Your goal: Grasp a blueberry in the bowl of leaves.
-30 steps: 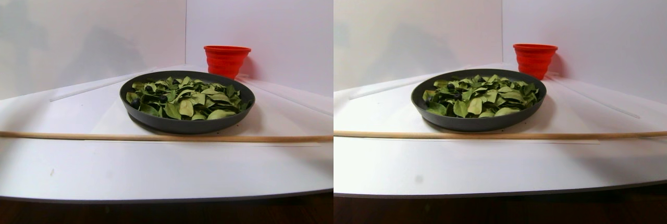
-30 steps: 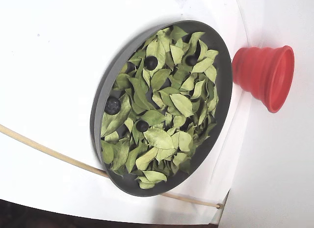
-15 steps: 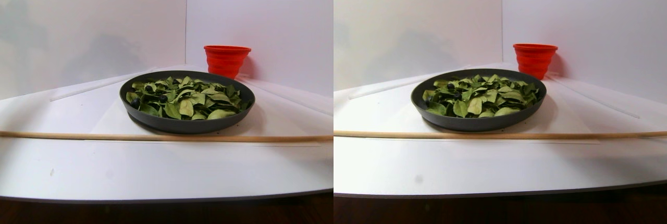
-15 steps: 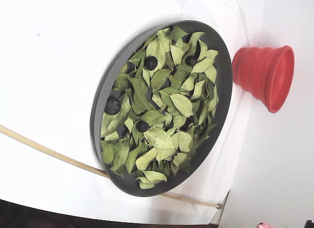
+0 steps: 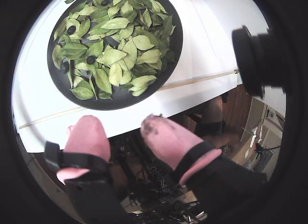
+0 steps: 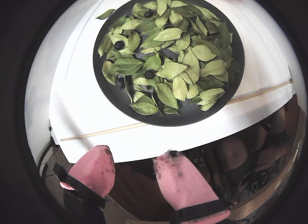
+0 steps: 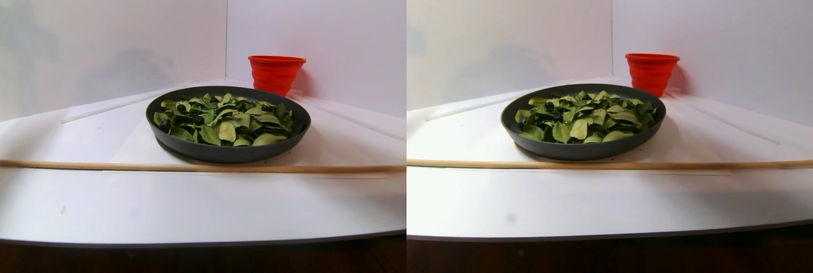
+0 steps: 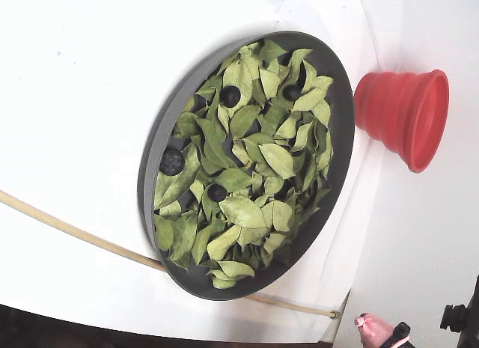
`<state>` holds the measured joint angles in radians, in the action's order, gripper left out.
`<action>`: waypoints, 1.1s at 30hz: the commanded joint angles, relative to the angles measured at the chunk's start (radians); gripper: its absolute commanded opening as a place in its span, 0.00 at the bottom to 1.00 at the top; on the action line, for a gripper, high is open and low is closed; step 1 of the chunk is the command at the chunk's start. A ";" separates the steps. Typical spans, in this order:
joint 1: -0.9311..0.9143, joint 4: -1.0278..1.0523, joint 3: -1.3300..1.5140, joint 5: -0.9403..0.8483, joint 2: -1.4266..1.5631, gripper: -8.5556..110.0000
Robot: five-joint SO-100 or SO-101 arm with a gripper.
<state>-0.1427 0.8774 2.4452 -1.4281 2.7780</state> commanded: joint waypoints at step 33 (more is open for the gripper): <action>0.040 -0.568 -0.026 -0.137 -0.568 0.21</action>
<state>-0.1074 0.3497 2.4605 -1.5601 2.2135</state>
